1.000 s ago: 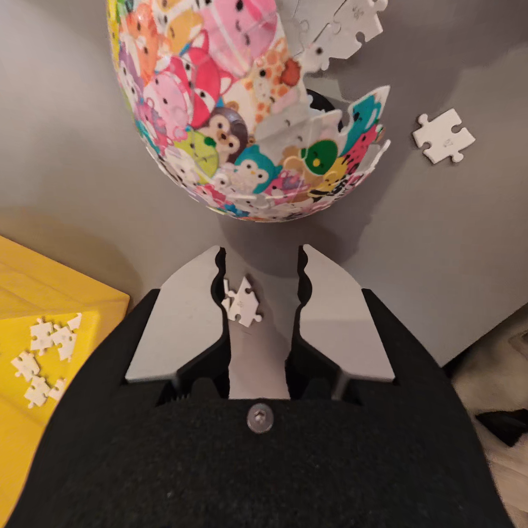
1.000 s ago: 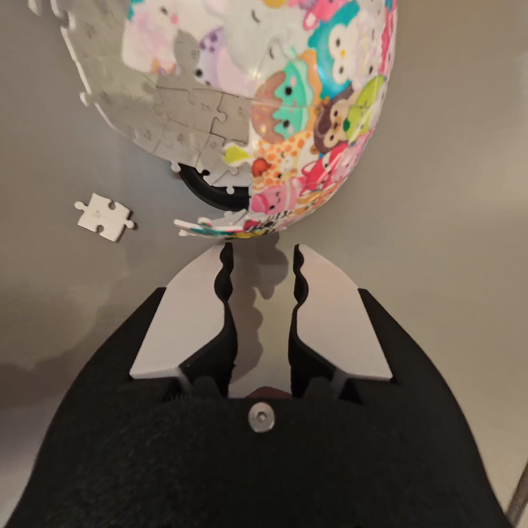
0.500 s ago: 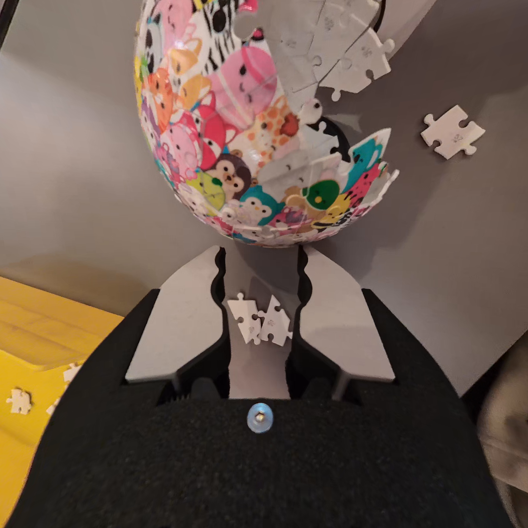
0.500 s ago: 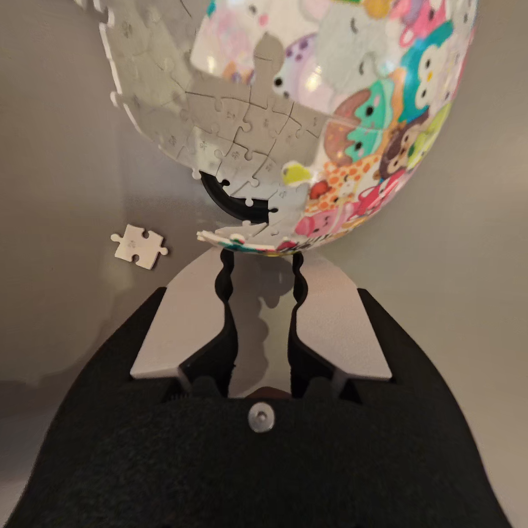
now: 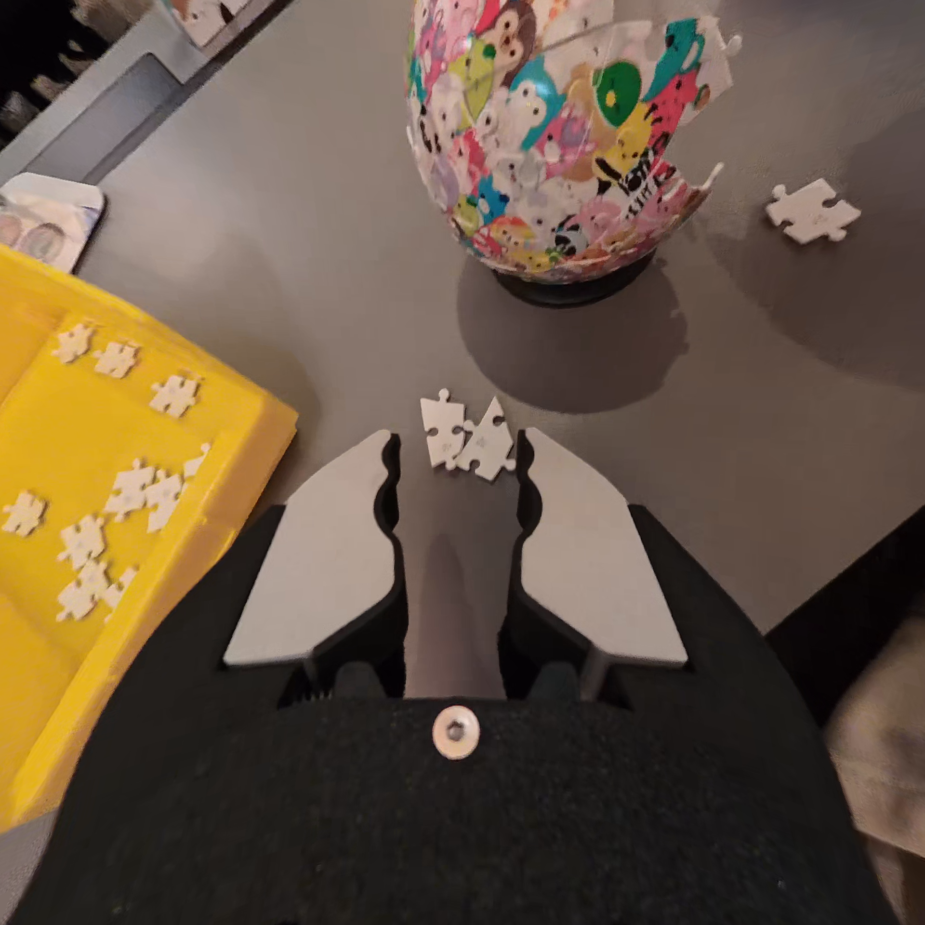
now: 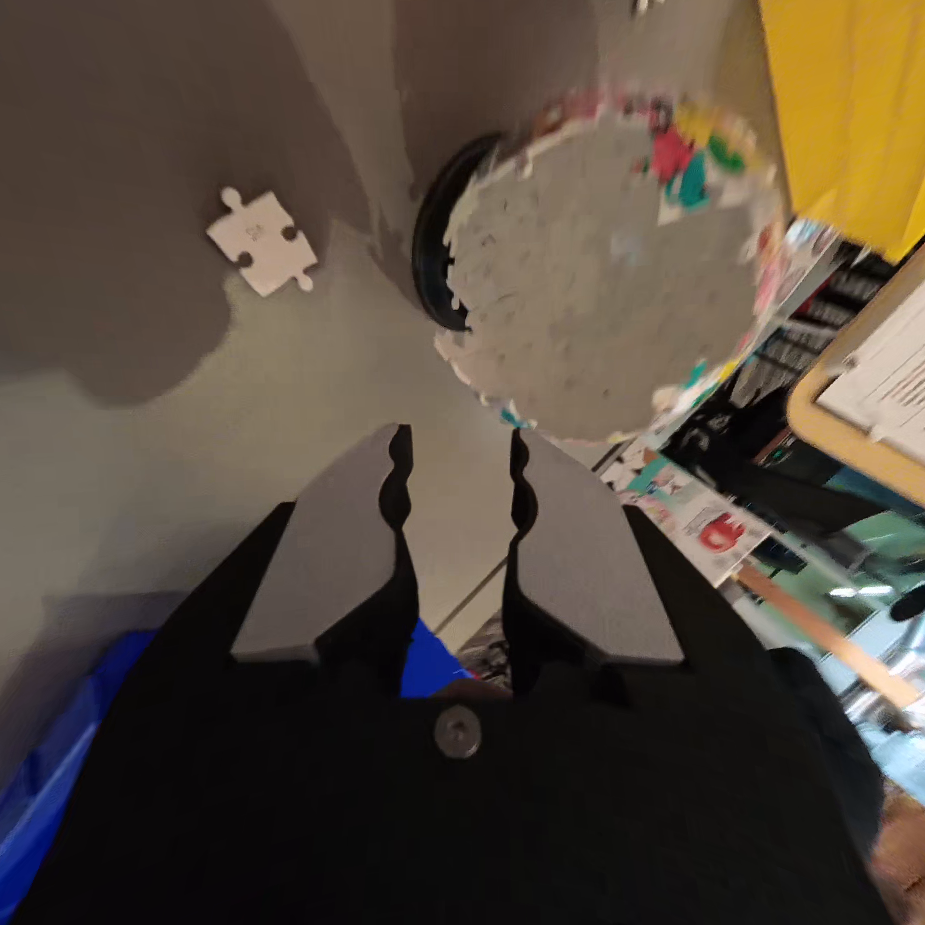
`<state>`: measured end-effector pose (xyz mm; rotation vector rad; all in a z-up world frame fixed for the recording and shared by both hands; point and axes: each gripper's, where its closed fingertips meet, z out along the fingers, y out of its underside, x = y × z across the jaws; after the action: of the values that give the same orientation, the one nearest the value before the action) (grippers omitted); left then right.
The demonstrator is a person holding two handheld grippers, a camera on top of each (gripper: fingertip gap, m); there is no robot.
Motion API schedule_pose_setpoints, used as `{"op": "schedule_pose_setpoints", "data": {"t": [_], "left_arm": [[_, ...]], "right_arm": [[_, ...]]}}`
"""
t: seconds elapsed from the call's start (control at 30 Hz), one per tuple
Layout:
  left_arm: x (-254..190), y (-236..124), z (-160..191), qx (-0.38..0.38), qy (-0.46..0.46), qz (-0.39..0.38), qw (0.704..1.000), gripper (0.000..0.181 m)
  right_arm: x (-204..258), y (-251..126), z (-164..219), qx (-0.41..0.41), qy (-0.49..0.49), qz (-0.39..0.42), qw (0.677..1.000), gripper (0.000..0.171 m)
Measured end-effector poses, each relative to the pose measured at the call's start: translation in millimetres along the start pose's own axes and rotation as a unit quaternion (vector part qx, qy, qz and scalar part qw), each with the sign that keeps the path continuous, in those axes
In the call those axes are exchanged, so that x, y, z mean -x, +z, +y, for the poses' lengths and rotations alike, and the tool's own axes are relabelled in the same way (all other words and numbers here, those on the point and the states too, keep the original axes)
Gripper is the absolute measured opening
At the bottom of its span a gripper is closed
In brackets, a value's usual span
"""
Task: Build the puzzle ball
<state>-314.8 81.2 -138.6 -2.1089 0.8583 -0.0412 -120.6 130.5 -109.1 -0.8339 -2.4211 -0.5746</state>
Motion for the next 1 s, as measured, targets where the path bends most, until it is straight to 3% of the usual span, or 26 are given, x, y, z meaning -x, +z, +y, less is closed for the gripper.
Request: {"op": "schedule_pose_setpoints", "data": {"t": [0.17,0.33,0.67,0.77,0.83,0.9,0.93,1.0], "left_arm": [[-7,-16,-2,-0.035,-0.002,-0.002,0.999,0.039],[-17,-18,2,-0.04,-0.012,0.023,0.999,0.039],[-27,-16,7,-0.041,-0.024,0.065,0.997,0.039],[-29,-19,4,-0.056,-0.033,0.078,0.995,0.039],[-30,-22,1,-0.066,-0.048,0.084,0.993,0.039],[-32,-26,-2,-0.078,-0.064,0.092,0.991,0.039],[-33,-27,-5,-0.086,-0.07,0.096,0.989,0.039],[-36,-30,-13,-0.108,-0.076,0.098,0.986,0.039]], "right_arm": [[-1,-2,-28,-0.003,-0.062,-0.028,0.998,0.032],[3,22,-15,0.058,-0.09,-0.057,0.993,0.032],[-3,29,-14,0.109,-0.13,-0.064,0.983,0.024],[-9,14,-20,0.076,-0.06,-0.034,0.995,0.029],[-8,2,-23,0.02,0.064,-0.004,0.998,0.035],[-7,-8,-16,-0.053,0.277,0.036,0.959,0.035],[-5,-10,-6,-0.085,0.409,0.059,0.907,0.04],[6,-5,13,-0.124,0.624,0.091,0.766,0.065]]}}
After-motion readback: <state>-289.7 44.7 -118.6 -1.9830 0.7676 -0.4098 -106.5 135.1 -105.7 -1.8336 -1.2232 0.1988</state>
